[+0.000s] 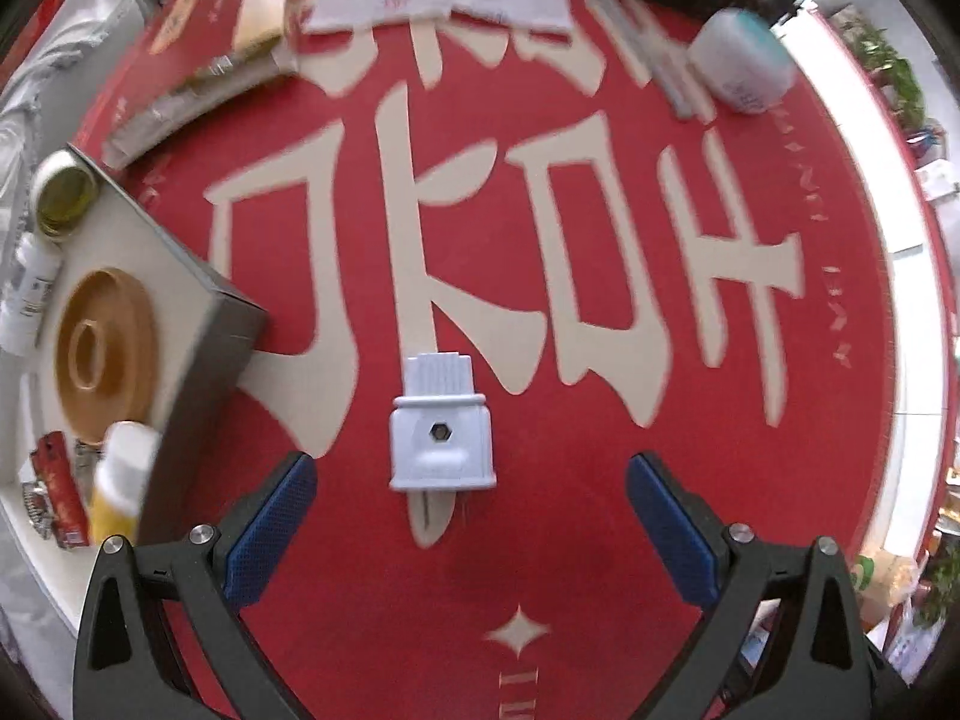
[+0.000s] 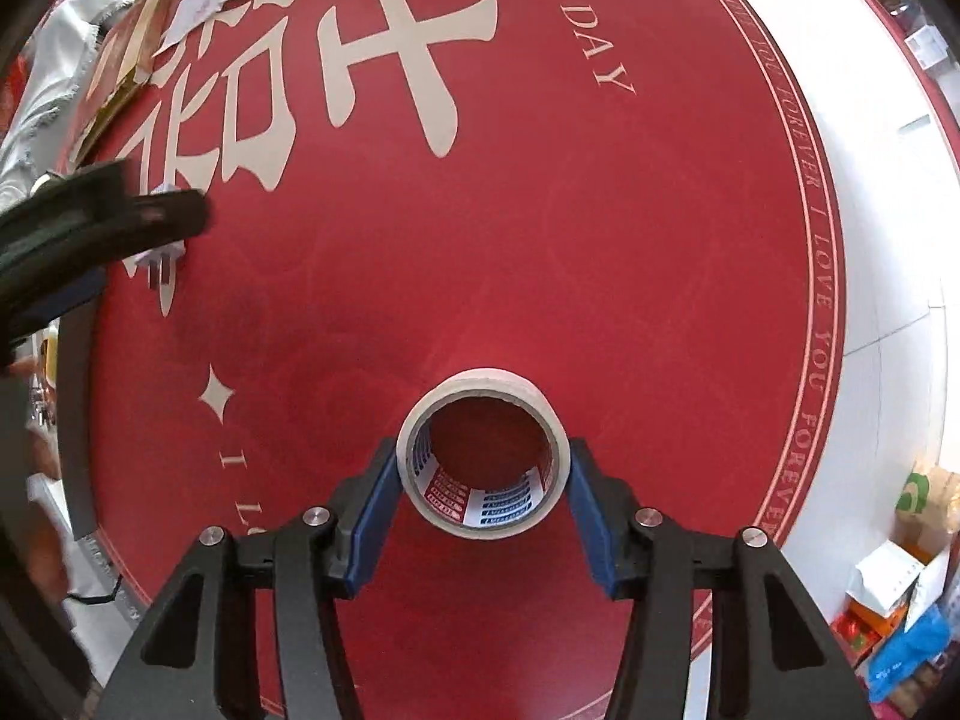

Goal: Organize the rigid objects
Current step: 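Grasp the white plug with the left tool while the right tool lifts the tape roll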

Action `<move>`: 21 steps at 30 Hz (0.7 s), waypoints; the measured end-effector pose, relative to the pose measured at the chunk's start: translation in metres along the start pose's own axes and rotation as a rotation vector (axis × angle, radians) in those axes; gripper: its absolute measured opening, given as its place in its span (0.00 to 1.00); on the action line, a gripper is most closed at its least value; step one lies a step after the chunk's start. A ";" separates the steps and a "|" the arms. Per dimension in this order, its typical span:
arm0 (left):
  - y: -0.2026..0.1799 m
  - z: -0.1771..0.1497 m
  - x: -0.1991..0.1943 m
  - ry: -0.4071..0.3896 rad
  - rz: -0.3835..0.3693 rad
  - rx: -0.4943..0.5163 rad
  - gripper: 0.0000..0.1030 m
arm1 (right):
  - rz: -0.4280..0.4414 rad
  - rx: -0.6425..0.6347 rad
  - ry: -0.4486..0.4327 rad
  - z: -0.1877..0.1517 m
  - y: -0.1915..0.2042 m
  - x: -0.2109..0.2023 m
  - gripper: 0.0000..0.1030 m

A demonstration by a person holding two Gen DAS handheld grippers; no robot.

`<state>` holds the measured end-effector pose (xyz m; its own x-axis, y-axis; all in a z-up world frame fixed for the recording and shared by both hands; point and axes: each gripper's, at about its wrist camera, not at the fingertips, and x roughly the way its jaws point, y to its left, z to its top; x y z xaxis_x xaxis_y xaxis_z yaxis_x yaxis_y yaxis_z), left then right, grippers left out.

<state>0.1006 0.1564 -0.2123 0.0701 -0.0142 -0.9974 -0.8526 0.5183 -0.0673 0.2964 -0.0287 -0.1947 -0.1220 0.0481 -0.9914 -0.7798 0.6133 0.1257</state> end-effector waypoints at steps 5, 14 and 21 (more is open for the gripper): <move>-0.009 0.003 0.005 -0.035 0.038 0.013 1.00 | 0.005 0.010 0.012 -0.012 0.004 0.005 0.55; -0.016 0.012 0.001 -0.026 0.038 0.026 0.82 | 0.014 -0.026 0.034 -0.011 0.023 0.025 0.54; -0.034 0.010 -0.013 -0.032 -0.020 0.133 0.33 | 0.024 -0.044 0.003 -0.019 0.019 0.008 0.54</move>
<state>0.1334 0.1473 -0.1967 0.1044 0.0005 -0.9945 -0.7748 0.6270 -0.0810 0.2690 -0.0320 -0.1996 -0.1427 0.0599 -0.9880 -0.8029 0.5767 0.1509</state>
